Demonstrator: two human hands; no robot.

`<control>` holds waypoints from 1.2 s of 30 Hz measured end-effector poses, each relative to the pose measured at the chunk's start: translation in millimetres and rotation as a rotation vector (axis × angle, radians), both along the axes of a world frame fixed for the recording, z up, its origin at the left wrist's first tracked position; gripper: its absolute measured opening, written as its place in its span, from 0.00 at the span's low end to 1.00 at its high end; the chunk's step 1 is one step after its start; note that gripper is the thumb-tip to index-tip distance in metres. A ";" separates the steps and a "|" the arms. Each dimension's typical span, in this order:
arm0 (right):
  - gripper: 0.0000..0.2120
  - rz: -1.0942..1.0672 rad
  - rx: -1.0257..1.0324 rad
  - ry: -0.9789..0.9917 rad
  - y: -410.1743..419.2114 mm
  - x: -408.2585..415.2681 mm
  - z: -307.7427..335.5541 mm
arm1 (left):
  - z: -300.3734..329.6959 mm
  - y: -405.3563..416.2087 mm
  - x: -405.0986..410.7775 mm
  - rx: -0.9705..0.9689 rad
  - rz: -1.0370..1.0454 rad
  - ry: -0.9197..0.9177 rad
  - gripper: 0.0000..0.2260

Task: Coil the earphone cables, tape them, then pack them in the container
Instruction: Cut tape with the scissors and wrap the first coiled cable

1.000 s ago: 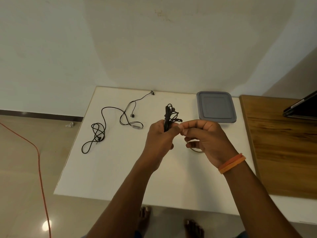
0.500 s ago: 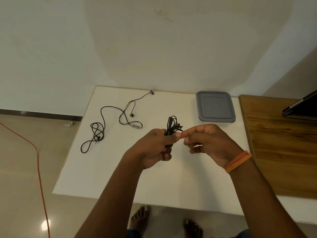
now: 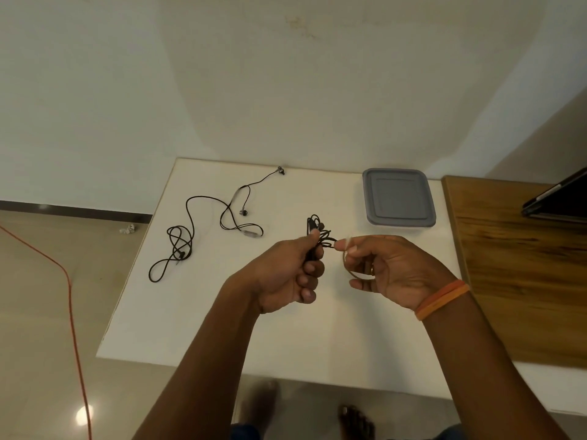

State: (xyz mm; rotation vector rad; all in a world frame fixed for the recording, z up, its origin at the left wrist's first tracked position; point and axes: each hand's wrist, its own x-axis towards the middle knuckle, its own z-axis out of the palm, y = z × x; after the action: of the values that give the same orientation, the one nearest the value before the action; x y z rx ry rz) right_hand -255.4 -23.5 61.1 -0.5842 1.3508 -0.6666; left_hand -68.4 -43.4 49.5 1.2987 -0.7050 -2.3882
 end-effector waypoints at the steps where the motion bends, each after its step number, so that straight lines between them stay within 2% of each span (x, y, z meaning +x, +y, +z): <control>1: 0.09 -0.009 -0.005 0.010 -0.4 -1.0 -0.2 | 0.2 -0.5 0.4 0.014 0.004 -0.010 0.16; 6: 0.06 -0.001 -0.057 0.222 0.7 2.4 -1.1 | 0.3 0.5 -5.9 -0.022 0.093 -0.053 0.12; 12: 0.04 -0.002 -0.090 0.377 0.5 10.1 -4.0 | -4.4 3.5 -15.2 -0.250 0.170 -0.168 0.14; 17: 0.04 0.024 -0.071 0.333 1.1 18.6 -7.8 | -9.9 7.0 -27.7 -0.588 0.084 -0.472 0.14; 21: 0.06 -0.068 -0.038 0.285 -0.9 15.4 -9.8 | -12.4 6.9 -30.0 -0.794 0.028 -0.661 0.14; 31: 0.06 -0.183 0.084 0.080 -2.9 12.2 -15.8 | -7.2 9.3 -32.1 -1.016 0.024 -0.728 0.13; 36: 0.09 -0.206 0.024 0.062 -1.4 18.1 -17.3 | -7.1 10.6 -34.0 -1.103 -0.038 -0.774 0.12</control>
State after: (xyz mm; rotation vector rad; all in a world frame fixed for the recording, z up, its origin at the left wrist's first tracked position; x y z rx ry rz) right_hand -237.3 -24.9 43.8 -0.4526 1.4879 -0.8031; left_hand -102.5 -32.8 42.4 1.5394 -1.8670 -0.9981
